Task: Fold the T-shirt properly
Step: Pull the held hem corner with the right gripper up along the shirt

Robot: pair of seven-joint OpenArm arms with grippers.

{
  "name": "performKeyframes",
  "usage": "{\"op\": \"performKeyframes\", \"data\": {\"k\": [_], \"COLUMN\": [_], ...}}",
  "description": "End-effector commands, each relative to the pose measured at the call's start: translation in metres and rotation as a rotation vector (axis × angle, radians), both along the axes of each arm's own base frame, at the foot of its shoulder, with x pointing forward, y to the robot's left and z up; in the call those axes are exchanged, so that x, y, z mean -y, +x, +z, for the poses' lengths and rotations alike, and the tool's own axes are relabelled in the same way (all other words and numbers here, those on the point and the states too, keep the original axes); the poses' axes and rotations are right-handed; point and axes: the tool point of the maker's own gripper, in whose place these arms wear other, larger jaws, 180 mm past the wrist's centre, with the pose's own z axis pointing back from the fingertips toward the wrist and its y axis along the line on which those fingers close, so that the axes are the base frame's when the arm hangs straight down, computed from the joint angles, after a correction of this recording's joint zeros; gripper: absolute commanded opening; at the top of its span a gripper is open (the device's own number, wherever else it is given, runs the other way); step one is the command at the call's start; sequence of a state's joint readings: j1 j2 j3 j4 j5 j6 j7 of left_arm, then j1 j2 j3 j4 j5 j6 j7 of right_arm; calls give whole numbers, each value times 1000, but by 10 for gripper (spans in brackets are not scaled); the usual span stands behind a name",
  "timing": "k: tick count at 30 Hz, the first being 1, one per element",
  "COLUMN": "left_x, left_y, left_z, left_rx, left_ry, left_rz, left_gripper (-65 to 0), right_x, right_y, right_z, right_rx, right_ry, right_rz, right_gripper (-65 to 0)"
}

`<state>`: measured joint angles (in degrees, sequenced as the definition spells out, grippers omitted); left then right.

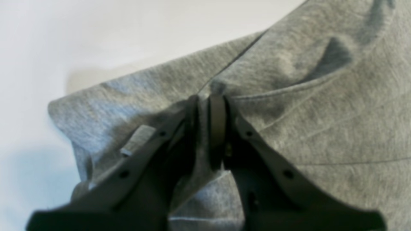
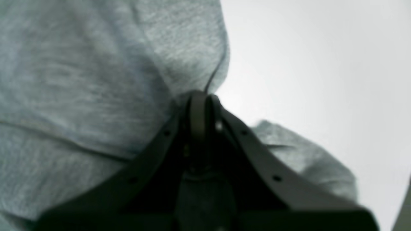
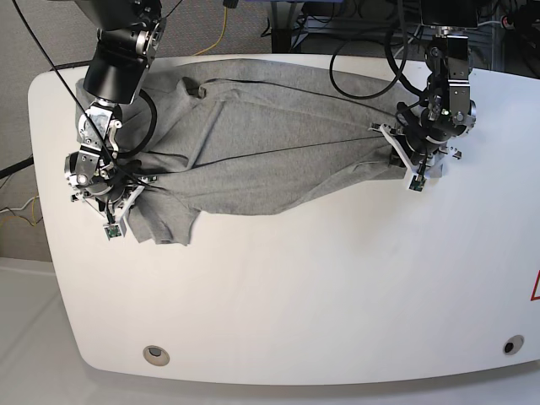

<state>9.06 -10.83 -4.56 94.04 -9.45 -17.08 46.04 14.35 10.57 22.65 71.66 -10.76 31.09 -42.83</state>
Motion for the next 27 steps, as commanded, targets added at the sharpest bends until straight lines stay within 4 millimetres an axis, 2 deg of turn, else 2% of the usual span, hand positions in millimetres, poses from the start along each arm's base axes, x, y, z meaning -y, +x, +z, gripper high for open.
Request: {"op": "performKeyframes", "data": {"k": [1, 10, 16, 27], "left_x": [-2, -1, 0, 7], "left_y": [1, 1, 1, 1], "left_z": [1, 2, 1, 1], "left_rx": [-1, 1, 0, 2], "left_ry": [11, 9, 5, -15], "left_rz": [-1, -1, -2, 1], "left_gripper": [-618, -618, -618, -618], "right_x": [10, 16, 0, -15], "right_y": [12, -4, -10, -27], "right_z": [29, 49, 59, 89], "right_rx": [68, 60, 66, 73], "right_ry": [-47, -115, -167, -260], "right_rz": [-4, -8, 56, 102], "right_gripper": [-650, -650, -650, -650]}}
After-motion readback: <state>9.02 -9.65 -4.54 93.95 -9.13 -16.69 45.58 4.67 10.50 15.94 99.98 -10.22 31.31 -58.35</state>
